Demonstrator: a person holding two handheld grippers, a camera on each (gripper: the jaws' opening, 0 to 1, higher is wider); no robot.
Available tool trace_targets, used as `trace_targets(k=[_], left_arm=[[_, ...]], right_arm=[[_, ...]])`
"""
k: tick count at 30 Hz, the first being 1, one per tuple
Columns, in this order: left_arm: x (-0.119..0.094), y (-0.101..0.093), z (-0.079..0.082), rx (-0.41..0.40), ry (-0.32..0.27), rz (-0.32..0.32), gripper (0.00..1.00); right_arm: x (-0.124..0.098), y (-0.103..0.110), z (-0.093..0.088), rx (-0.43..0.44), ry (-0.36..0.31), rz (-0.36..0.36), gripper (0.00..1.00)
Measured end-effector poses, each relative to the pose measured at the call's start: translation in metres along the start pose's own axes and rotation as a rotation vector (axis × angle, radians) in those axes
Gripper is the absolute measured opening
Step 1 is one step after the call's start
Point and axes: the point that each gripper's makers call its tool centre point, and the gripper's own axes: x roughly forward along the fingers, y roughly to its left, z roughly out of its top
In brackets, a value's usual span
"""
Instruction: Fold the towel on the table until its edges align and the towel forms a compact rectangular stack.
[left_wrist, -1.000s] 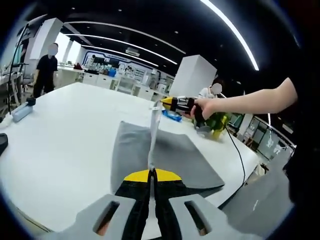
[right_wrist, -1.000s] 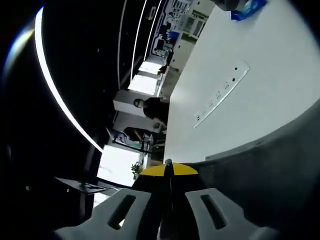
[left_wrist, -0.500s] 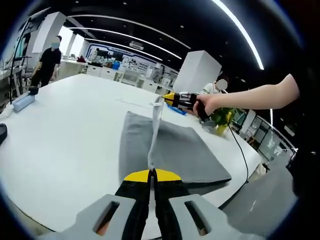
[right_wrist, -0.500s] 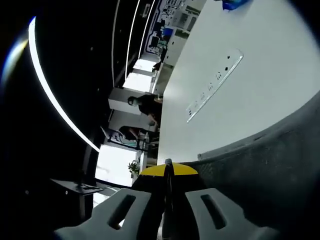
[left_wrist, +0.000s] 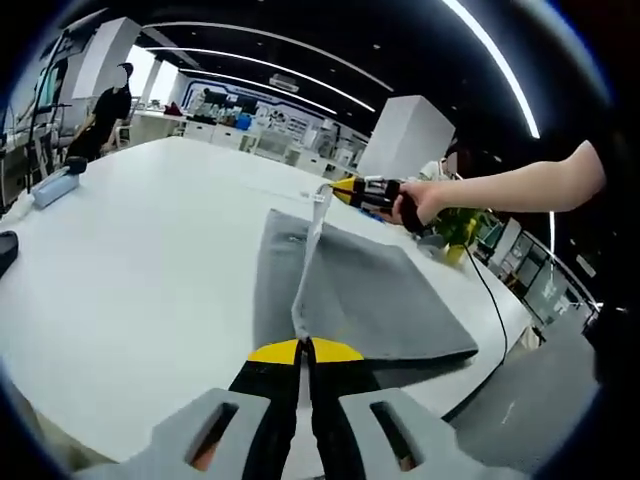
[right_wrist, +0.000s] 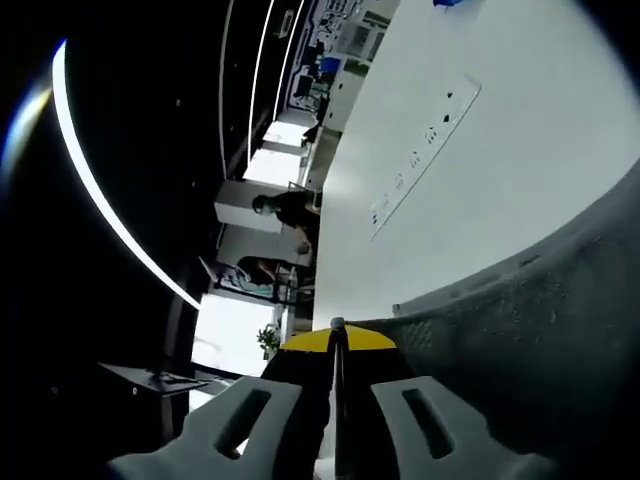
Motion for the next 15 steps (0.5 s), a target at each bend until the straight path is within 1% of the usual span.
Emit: trace_targets(k=[3, 4, 7, 11, 13, 14, 15], left_arm=[[0.001, 0.000, -0.002, 0.016, 0.013, 0.001, 0.02], [0.002, 0.001, -0.003, 0.031, 0.021, 0.005, 0.02], [0.004, 0.003, -0.005, 0.037, 0.027, 0.010, 0.02], [0.005, 0.008, -0.008, 0.010, 0.027, 0.025, 0.02], [0.007, 0.012, -0.012, 0.002, 0.035, 0.036, 0.03], [0.007, 0.014, -0.014, 0.000, 0.042, 0.041, 0.03], [0.008, 0.016, -0.019, 0.007, 0.064, 0.054, 0.03]], right_arm=[[0.002, -0.002, 0.000, 0.018, 0.005, 0.008, 0.00], [0.003, -0.002, 0.000, 0.018, 0.006, 0.007, 0.00], [0.005, -0.006, -0.003, 0.011, 0.005, -0.007, 0.00], [0.008, -0.007, -0.007, 0.018, 0.004, -0.004, 0.00], [0.010, -0.007, -0.011, 0.011, 0.008, -0.001, 0.00], [0.011, -0.008, -0.012, 0.013, 0.012, 0.001, 0.00], [0.012, -0.009, -0.013, 0.013, 0.013, -0.001, 0.00]])
